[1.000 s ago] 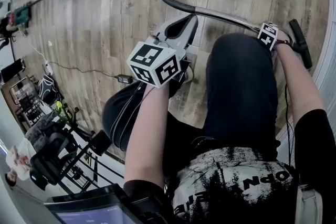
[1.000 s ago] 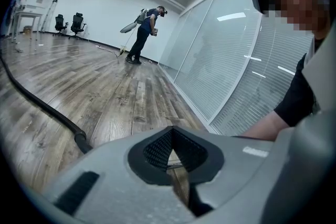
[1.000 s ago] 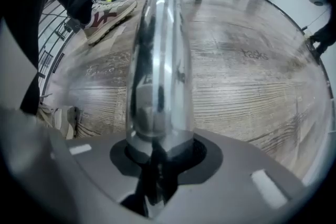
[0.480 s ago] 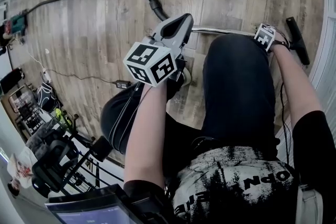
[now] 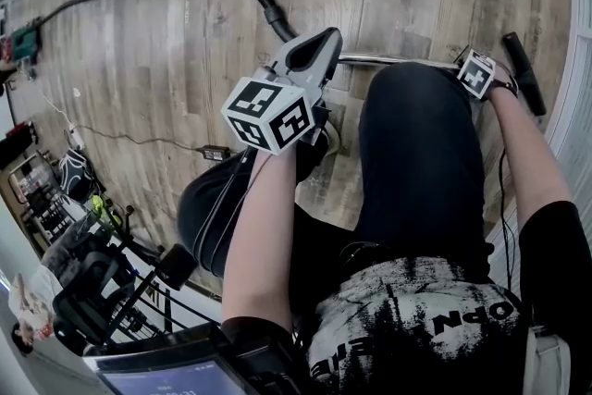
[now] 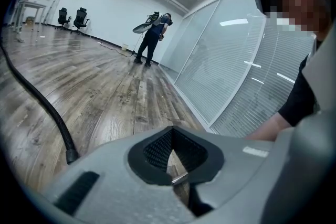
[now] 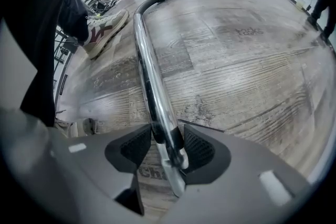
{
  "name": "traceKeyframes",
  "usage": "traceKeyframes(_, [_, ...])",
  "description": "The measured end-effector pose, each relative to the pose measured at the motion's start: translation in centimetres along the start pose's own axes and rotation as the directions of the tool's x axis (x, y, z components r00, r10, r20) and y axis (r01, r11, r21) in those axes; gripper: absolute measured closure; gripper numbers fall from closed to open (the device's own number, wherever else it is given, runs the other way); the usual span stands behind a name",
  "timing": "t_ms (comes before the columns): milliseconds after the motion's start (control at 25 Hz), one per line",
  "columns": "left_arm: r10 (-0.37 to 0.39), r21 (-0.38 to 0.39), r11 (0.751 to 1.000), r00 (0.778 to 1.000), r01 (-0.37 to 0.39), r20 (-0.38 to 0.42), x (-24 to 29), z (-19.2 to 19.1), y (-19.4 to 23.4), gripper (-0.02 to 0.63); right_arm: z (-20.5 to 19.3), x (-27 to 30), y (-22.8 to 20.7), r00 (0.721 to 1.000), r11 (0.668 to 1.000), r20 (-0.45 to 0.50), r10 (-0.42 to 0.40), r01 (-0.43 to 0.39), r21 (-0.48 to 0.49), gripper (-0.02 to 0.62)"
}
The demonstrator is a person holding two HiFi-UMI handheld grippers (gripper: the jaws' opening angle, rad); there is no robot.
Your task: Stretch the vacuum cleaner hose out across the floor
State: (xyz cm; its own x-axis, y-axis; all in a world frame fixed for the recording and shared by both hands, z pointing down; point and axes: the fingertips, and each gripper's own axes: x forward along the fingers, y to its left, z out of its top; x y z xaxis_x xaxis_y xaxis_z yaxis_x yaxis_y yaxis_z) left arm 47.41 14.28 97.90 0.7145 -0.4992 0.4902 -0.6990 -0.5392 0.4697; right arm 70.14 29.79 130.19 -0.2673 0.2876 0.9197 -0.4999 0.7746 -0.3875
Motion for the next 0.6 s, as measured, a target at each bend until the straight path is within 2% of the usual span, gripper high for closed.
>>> traceKeyframes(120, [-0.009, 0.0, 1.0, 1.0, 0.009, -0.002, -0.2, 0.2, 1.6, 0.606, -0.4, -0.4, 0.2, 1.0, 1.0, -0.028, -0.001, 0.002, 0.02, 0.399])
traceKeyframes(200, [-0.022, 0.01, 1.0, 1.0, 0.022, -0.013, -0.2, 0.8, 2.6, 0.606, -0.3, -1.4, -0.1, 0.998, 0.999, -0.058, -0.035, 0.037, 0.024, 0.41])
traceKeyframes(240, [-0.031, 0.023, 0.999, 0.999, 0.031, -0.025, -0.3, 1.2, 2.9, 0.606, -0.1, -2.3, -0.4, 0.995, 0.998, -0.07, -0.064, 0.066, 0.026, 0.437])
traceKeyframes(280, [-0.042, 0.043, 0.998, 0.998, 0.043, -0.04, -0.4, 1.8, 3.0, 0.606, 0.0, -3.4, -0.5, 0.993, 0.995, -0.081, -0.087, 0.091, 0.039, 0.491])
traceKeyframes(320, [-0.053, 0.068, 0.996, 0.997, 0.057, -0.057, -0.6, 2.4, 3.0, 0.606, 0.1, -4.4, -0.2, 0.992, 0.993, -0.086, -0.088, 0.094, 0.071, 0.527])
traceKeyframes(440, [-0.083, 0.133, 0.987, 0.992, 0.095, -0.096, -2.6, 5.3, 2.3, 0.606, 2.3, -8.9, 1.4, 0.995, 0.984, -0.037, -0.098, 0.102, 0.148, 0.589])
traceKeyframes(520, [-0.093, 0.153, 0.982, 0.99, 0.11, -0.11, -4.9, 7.6, 1.6, 0.606, 5.3, -13.1, 2.2, 0.99, 0.979, 0.018, -0.143, 0.139, 0.147, 0.589])
traceKeyframes(600, [-0.097, 0.171, 0.978, 0.988, 0.118, -0.124, -7.7, 9.7, 0.3, 0.606, 8.4, -17.7, 4.5, 0.984, 0.979, 0.082, -0.156, 0.142, 0.147, 0.589])
